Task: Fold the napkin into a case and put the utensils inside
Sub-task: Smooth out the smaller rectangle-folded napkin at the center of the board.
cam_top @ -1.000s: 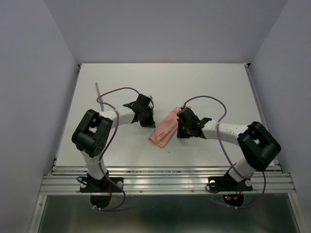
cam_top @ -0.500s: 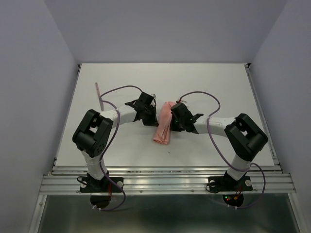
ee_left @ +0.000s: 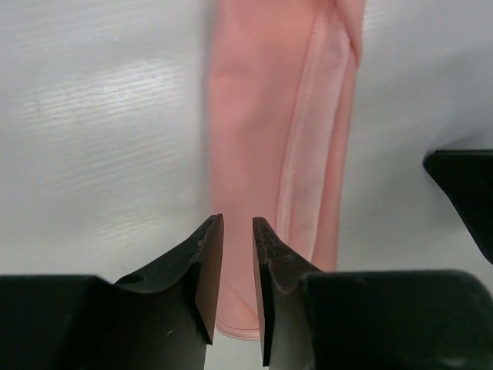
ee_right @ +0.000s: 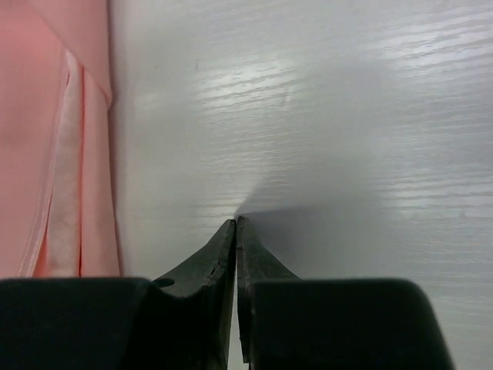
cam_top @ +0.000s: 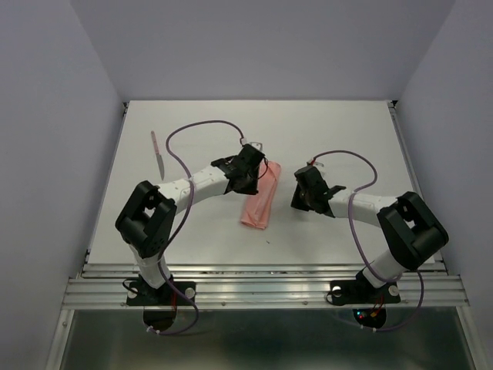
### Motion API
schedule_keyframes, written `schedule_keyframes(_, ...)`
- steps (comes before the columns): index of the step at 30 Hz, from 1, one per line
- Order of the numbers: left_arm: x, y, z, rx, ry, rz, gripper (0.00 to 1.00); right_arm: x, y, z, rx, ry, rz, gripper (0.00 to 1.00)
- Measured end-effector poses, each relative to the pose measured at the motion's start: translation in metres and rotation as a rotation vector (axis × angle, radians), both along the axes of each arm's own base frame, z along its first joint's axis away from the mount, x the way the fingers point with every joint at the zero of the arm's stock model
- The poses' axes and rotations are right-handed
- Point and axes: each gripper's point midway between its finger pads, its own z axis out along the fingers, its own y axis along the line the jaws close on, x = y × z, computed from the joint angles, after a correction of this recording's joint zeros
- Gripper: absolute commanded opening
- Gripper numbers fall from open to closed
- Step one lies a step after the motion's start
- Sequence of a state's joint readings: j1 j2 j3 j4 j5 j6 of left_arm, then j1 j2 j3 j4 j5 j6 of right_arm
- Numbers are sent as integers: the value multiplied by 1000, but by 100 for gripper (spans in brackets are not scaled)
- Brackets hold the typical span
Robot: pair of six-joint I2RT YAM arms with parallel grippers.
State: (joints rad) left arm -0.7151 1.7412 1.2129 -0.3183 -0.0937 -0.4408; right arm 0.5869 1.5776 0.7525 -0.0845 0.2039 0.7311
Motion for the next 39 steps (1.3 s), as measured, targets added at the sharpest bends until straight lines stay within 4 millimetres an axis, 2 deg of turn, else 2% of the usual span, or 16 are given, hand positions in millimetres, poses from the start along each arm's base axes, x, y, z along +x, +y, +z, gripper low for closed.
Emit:
schedule_keyframes(3,-15,-16,4,50,-33,-64,45,0,-12,0,4,-2,-34,21)
schedule_keyframes(5,-26,-23,3,72,-37,-103,47,1,-16,1,4,-8,-45,24)
schedule_keyframes(8,-35,-25,1,108,-45,-146,55,2,-16,2,3,-12,-46,26)
schedule_keyframes(17,-40,-36,-3,182,-68,-225,56,3,-15,2,6,-17,-46,31)
schedule_keyframes(21,-49,-40,-15,223,-55,-256,49,3,-15,2,4,-18,-44,31)
schedule_keyframes(31,-54,-42,-28,264,-40,-276,46,4,-15,3,1,-19,-38,32)
schedule_keyframes(36,-52,-40,-39,290,-28,-278,31,2,-8,3,31,-8,-14,32)
schedule_keyframes(39,-52,-39,-45,304,-20,-282,20,0,6,4,99,6,21,33)
